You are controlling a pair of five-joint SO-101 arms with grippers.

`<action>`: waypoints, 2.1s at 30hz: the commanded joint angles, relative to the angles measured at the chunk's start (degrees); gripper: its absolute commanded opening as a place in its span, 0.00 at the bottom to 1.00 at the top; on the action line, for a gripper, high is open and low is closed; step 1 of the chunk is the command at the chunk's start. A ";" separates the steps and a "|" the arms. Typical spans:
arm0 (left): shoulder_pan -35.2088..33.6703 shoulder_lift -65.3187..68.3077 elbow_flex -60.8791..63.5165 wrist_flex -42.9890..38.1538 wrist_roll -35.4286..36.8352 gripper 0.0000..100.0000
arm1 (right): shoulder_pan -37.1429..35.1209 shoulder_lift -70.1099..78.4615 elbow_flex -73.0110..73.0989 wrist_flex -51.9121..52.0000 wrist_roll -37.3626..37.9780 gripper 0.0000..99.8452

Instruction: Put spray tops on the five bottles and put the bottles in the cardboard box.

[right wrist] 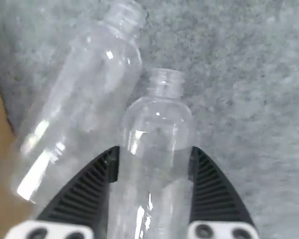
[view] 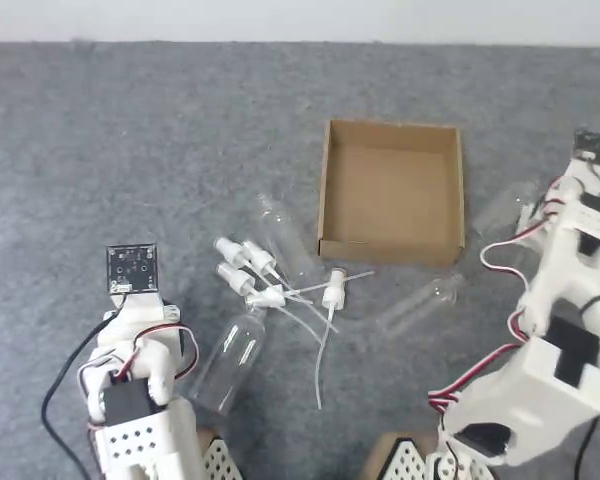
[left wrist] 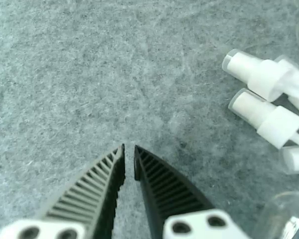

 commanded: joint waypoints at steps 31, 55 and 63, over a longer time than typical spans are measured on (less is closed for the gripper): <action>0.18 -0.97 -0.31 0.26 0.35 0.03 | 10.59 -29.23 27.60 4.62 35.87 0.24; 0.18 -0.97 -0.31 0.26 0.35 0.03 | 9.98 -17.80 18.37 4.62 32.53 0.23; 0.18 -0.97 -0.31 0.26 0.35 0.03 | 9.98 -17.80 21.36 4.53 32.53 0.07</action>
